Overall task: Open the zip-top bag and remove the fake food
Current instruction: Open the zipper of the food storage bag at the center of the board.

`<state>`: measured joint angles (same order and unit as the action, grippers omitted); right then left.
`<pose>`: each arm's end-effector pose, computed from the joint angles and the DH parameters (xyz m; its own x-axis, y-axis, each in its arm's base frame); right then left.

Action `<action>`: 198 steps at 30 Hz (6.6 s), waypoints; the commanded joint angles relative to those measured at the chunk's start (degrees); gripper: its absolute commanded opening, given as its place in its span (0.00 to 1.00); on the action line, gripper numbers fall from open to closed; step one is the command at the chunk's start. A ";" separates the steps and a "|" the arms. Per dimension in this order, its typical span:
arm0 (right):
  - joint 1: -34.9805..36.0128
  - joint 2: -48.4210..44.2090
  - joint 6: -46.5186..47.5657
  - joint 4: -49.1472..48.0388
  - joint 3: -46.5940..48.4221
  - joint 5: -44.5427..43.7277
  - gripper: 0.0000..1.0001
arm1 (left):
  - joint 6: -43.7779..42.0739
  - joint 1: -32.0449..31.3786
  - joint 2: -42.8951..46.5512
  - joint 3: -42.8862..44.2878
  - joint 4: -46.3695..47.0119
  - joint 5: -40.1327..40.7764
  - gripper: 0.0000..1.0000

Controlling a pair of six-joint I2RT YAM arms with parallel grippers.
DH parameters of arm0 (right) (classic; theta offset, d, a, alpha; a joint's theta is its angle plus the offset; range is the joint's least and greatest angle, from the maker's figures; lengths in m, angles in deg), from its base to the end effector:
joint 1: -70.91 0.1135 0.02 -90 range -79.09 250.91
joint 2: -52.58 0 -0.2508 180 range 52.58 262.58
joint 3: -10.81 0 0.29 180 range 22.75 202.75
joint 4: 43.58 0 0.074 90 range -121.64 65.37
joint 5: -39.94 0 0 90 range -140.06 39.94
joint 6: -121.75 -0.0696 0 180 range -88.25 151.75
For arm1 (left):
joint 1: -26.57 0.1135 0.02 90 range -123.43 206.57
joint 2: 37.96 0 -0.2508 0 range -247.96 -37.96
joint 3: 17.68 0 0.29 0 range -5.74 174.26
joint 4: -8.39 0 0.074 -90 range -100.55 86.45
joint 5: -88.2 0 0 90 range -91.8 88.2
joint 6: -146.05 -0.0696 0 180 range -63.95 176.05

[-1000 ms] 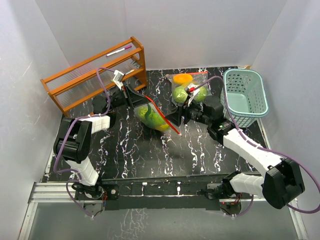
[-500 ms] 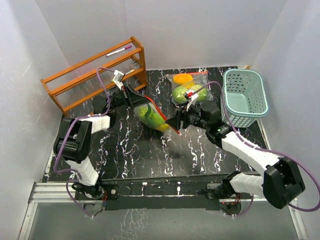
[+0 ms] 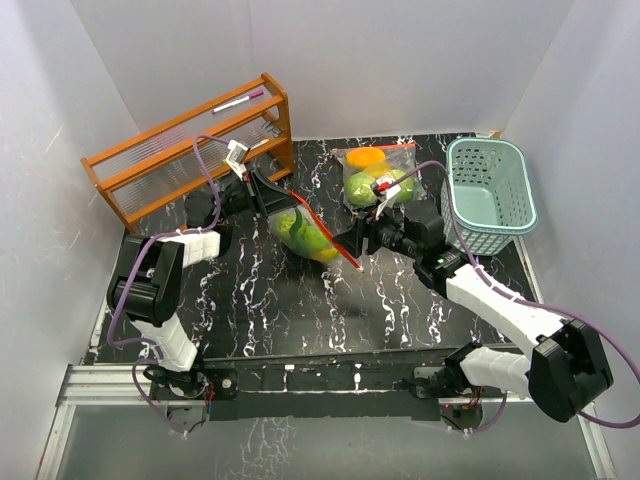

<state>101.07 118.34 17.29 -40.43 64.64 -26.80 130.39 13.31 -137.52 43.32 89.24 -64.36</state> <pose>0.2749 0.1916 0.2464 -0.4154 0.0239 -0.9093 -0.7100 0.6163 0.3406 0.3429 -0.1443 0.2514 -0.5403 -0.3285 -0.7747 0.8317 -0.0682 -0.5511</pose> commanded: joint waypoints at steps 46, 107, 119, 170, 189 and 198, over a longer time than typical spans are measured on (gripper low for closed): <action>0.06 0.85 2.32 -0.93 -1.36 -5.59 0.59 | -2.24 -0.07 3.89 0.11 8.05 -0.35 0.00; 1.84 1.56 1.51 -2.12 2.26 -2.06 0.57 | -0.34 -0.20 1.87 0.43 9.78 0.17 0.00; 1.79 5.73 4.00 -2.45 2.11 -4.11 0.57 | -0.34 -0.20 1.90 0.29 9.79 0.26 0.00; 2.45 12.60 -0.29 -3.25 13.45 -6.50 0.07 | -13.26 -0.23 4.38 -2.92 -17.07 13.47 0.31; 1.82 9.97 -10.62 4.98 15.21 -15.00 0.07 | -32.82 -5.25 27.62 1.19 -72.20 54.23 0.97; 3.01 8.63 -14.88 3.00 13.67 -19.34 0.07 | -36.42 -22.33 23.87 14.41 -95.10 79.17 0.97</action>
<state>103.19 128.81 4.81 -34.03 76.88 -42.80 95.71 -3.62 -112.45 52.98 5.59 1.08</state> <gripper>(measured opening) 0.077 0.971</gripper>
